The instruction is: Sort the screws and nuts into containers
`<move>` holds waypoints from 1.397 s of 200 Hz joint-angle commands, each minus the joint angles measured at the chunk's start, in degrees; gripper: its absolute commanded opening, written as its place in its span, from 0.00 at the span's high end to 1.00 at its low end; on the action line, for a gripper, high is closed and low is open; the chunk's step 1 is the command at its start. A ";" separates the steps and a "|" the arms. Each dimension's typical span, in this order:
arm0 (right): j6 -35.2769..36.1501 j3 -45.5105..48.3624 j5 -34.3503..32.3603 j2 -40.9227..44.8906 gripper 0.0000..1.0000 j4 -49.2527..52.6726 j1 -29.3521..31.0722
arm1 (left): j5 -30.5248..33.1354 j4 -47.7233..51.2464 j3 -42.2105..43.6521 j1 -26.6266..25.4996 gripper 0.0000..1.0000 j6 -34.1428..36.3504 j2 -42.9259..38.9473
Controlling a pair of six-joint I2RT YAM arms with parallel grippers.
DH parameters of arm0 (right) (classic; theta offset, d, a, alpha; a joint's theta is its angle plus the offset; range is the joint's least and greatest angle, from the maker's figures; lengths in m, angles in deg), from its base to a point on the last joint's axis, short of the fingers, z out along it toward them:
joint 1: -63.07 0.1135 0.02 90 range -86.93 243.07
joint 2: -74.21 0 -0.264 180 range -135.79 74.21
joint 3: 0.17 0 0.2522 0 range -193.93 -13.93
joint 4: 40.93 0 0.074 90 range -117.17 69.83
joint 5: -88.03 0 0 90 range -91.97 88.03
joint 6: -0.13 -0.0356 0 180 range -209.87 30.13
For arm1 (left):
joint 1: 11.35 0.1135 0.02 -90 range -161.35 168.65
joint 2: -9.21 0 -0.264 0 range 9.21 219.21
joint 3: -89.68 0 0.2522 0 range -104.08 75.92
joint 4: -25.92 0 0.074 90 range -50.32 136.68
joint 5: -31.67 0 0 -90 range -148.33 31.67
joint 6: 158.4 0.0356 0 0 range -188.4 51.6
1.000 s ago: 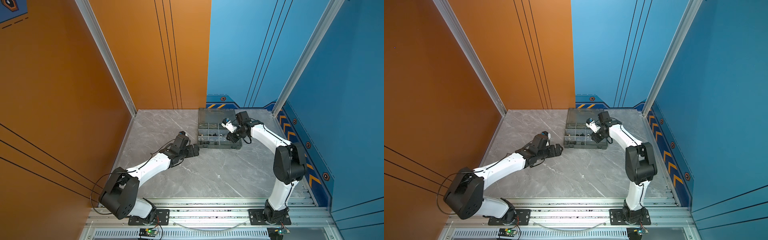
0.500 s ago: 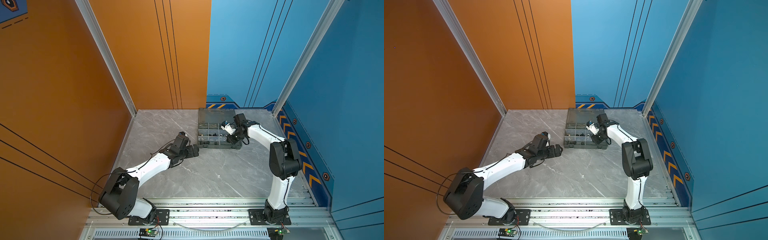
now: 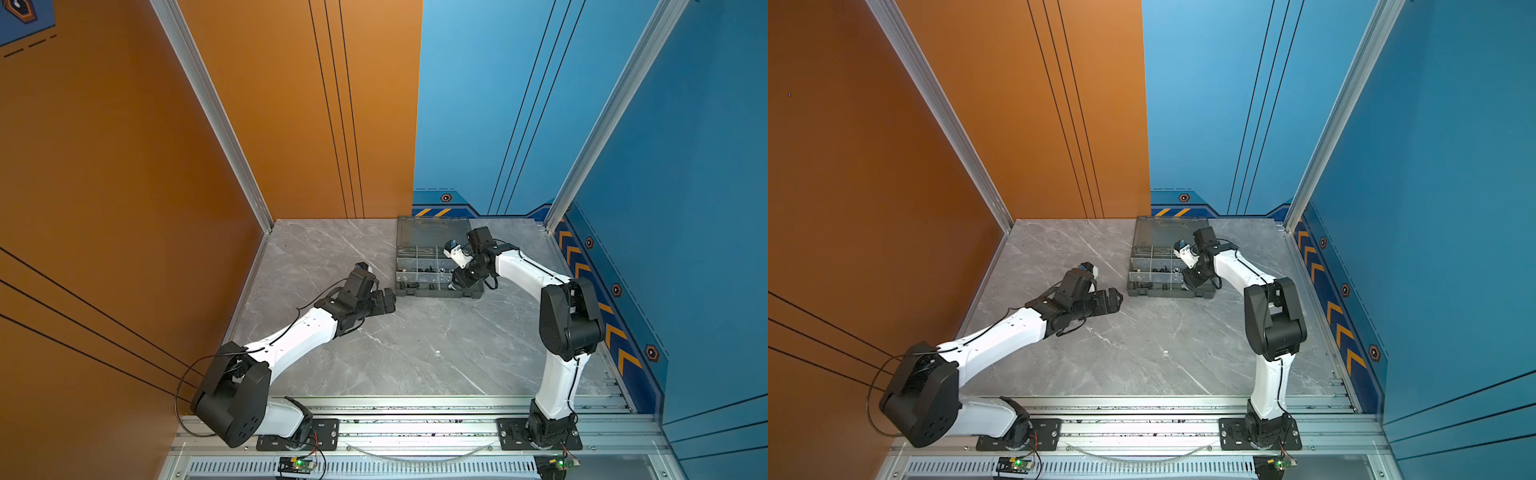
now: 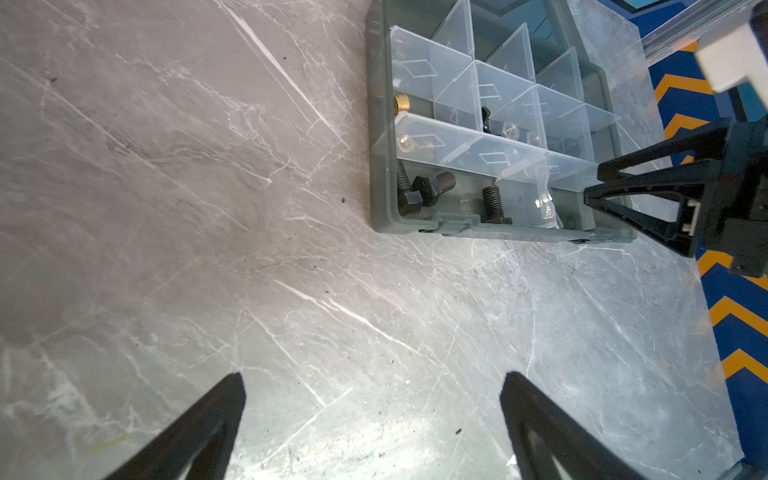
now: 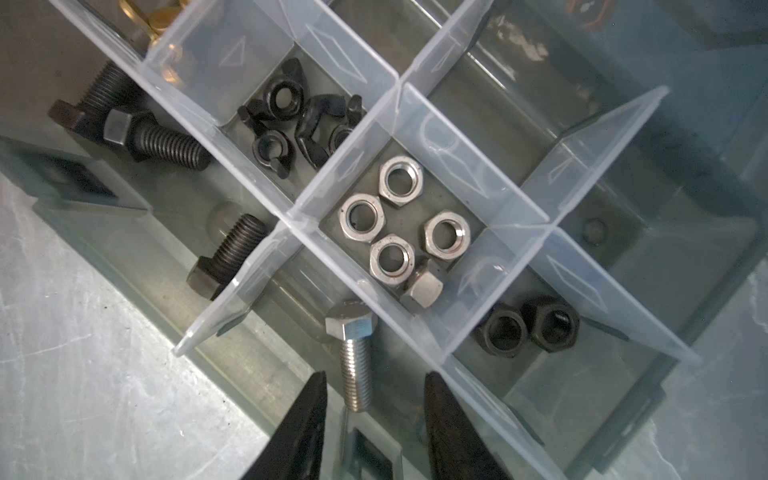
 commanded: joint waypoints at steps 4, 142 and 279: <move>-3.87 3.80 2.87 7.65 0.56 -3.49 -0.82 | 4.81 4.06 -1.25 0.92 0.02 3.88 -2.89; -23.29 32.00 3.46 31.50 0.44 -21.46 -16.63 | 24.31 -14.96 14.15 9.05 0.02 24.17 -18.26; -29.69 50.79 1.38 31.07 0.42 -56.75 -24.39 | 12.57 -57.03 29.87 28.31 0.02 34.97 -2.04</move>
